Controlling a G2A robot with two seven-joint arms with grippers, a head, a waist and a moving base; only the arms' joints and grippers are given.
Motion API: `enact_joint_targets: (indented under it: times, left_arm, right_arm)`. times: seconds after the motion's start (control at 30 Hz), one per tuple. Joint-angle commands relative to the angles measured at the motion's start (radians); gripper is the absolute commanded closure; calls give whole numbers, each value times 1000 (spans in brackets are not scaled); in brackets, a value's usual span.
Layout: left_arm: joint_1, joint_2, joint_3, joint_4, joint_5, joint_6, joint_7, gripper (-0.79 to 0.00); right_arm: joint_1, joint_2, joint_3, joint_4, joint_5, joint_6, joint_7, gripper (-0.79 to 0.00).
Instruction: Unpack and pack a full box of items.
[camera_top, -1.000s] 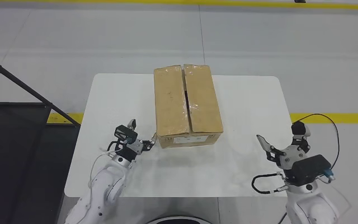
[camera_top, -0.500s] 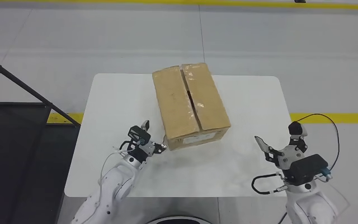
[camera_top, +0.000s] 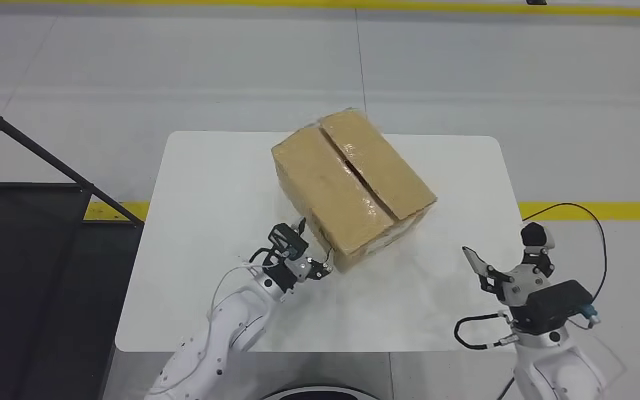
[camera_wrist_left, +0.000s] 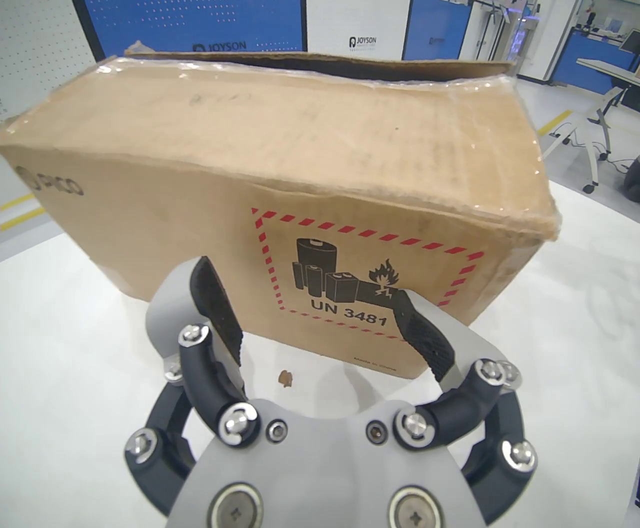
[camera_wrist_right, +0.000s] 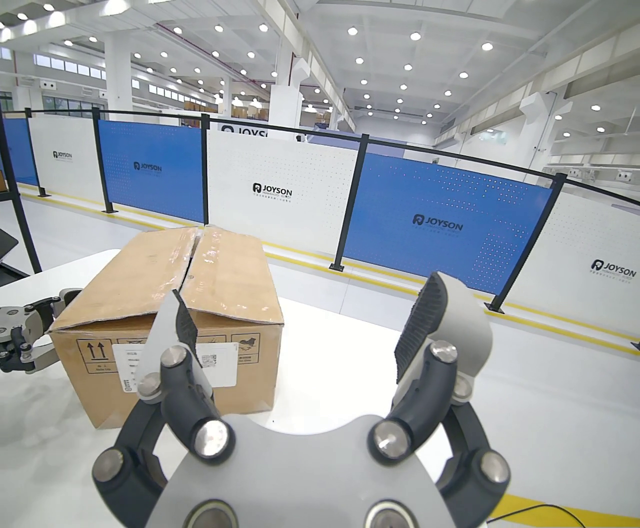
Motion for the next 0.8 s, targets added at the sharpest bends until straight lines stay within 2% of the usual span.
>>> enact_joint_targets:
  times: [0.0, 0.27, 0.43, 0.6, 0.77]
  left_arm:
    - [-15, -5, 22, 6, 3, -3, -8, -785]
    - [-65, -29, 111, 33, 20, -11, -26, -785]
    - [-64, -32, 108, 28, 25, -4, -2, -785]
    - [7, -8, -9, -37, 20, -10, 48, -785]
    - [122, 27, -225, -133, -28, -28, 109, -785]
  right_arm:
    - [-3, 0, 6, 4, 6, -1, -5, -785]
    - [-7, -3, 26, 17, 24, -11, -17, -785]
    - [-6, -4, 29, 3, 25, -13, -5, -785]
    - [-5, -5, 26, -14, 26, -11, 23, -785]
    - [-3, -5, 18, -26, 18, -20, 25, -785]
